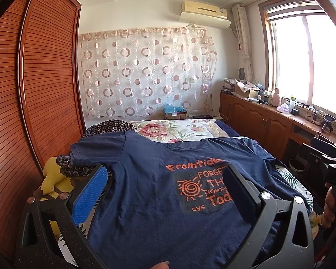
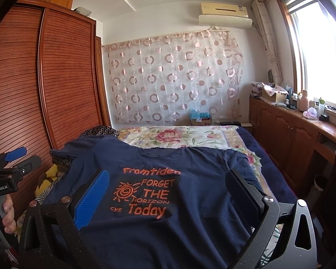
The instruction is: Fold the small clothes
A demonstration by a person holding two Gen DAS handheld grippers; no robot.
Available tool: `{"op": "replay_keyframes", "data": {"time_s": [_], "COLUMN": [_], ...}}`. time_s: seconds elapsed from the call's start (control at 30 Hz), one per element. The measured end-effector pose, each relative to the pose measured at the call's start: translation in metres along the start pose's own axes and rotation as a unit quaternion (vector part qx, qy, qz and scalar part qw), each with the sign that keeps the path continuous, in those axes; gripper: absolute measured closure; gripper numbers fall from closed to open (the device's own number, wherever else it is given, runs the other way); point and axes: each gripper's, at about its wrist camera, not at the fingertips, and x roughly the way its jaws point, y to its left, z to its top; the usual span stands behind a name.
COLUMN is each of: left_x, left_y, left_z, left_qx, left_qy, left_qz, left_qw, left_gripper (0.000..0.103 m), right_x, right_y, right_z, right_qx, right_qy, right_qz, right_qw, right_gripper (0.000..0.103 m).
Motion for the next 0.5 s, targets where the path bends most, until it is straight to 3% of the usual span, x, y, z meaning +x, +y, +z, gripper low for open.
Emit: {"op": "replay_keyframes", "data": {"time_s": [0.5], "left_x": [-0.0030], "left_y": [-0.0037], "left_z": [-0.0007], "left_qx": [0.001], "left_qy": [-0.002], "left_qz": [0.001], "left_qw": [1.0000], "left_gripper": [0.000], "right_x": [-0.0007], "right_y": [-0.0011], "right_z": [-0.0005], "right_qx": [0.001], "right_qy": [-0.002], "right_qz": [0.001], "right_qw": [1.000], "right_gripper": [0.000]}}
